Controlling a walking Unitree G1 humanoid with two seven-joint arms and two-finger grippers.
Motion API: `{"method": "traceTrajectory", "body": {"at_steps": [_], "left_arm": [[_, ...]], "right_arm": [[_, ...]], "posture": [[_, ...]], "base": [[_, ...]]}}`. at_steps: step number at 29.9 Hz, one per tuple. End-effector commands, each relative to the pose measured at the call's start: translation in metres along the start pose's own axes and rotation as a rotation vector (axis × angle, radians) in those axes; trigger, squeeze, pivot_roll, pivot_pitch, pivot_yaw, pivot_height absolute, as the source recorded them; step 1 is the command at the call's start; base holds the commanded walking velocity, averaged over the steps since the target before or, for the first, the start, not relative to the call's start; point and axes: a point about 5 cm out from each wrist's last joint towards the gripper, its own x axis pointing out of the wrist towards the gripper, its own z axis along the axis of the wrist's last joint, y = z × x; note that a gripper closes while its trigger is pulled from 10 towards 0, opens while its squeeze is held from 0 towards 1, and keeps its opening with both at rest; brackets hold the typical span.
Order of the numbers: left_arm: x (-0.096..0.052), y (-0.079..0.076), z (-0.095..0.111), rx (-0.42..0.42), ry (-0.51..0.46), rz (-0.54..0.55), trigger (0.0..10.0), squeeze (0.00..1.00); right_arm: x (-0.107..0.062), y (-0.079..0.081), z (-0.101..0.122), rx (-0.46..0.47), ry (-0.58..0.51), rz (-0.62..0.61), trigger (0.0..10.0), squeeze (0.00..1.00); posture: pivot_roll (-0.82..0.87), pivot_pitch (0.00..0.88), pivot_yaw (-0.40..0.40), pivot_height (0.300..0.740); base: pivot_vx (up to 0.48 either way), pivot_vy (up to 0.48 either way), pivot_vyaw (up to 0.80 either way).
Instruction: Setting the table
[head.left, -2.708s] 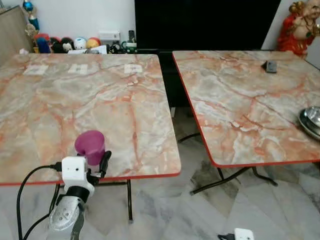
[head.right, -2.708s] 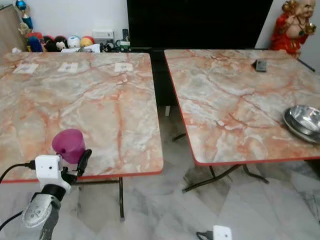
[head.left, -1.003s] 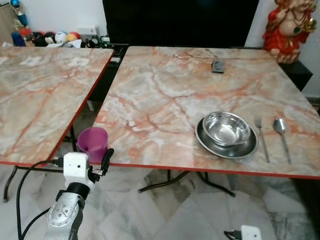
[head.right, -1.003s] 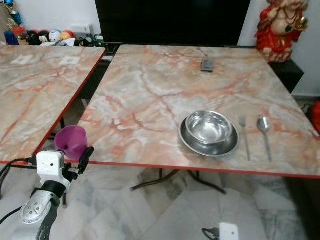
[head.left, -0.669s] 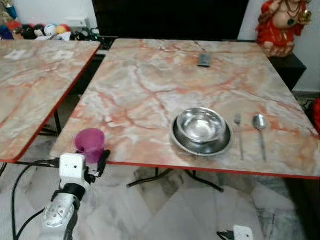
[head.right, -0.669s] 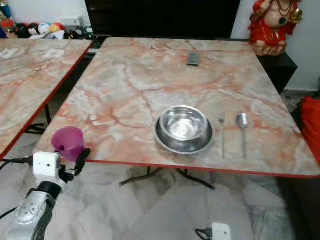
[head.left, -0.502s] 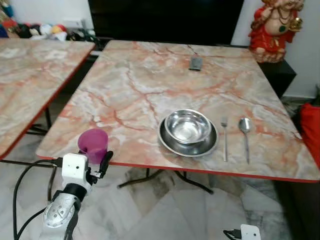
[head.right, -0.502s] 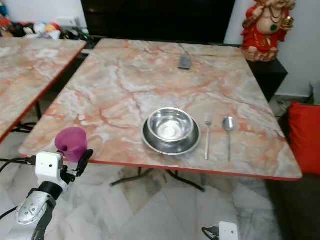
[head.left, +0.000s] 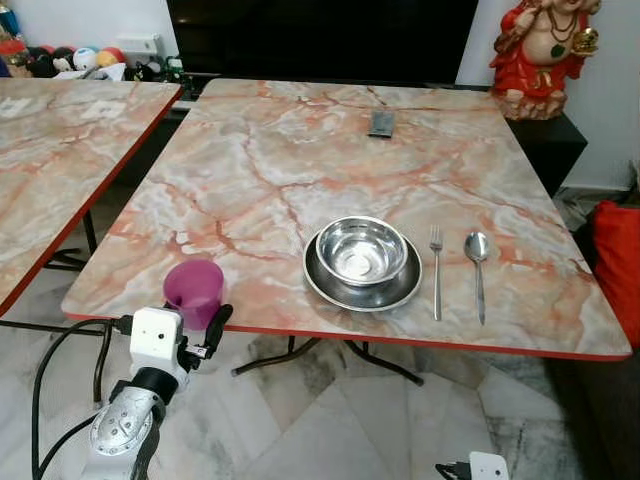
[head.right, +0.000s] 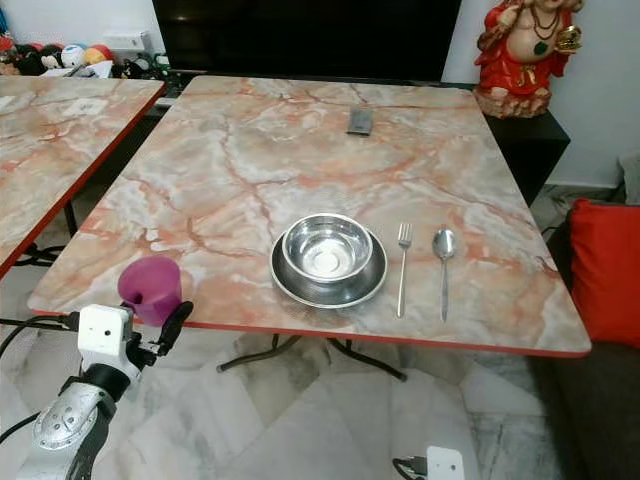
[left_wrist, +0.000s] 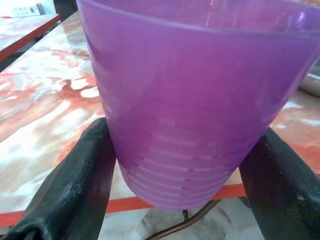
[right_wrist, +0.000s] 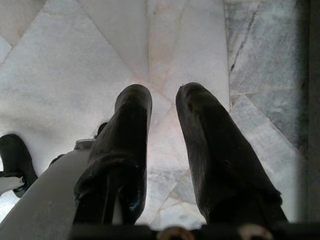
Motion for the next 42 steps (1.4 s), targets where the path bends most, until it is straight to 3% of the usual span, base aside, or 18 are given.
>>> {"method": "traceTrajectory", "body": {"at_steps": [1, 42], "left_arm": [[0.0002, -0.0017, 0.0015, 0.02, -0.003, -0.014, 10.0, 0.0], [0.0009, -0.0082, 0.0011, -0.027, -0.008, -0.031, 10.0, 0.0]], "right_arm": [[-0.0015, -0.0026, -0.0069, 0.001, 0.026, -0.006, 10.0, 0.0], [-0.0015, -0.0039, -0.0074, -0.005, 0.034, -0.015, 10.0, 0.0]], "posture": [[-0.02, 0.114, -0.004, 0.74], [-0.01, 0.098, -0.014, 0.74]], "base": [[0.0, -0.319, 0.0], [0.0, -0.016, 0.0]]}}
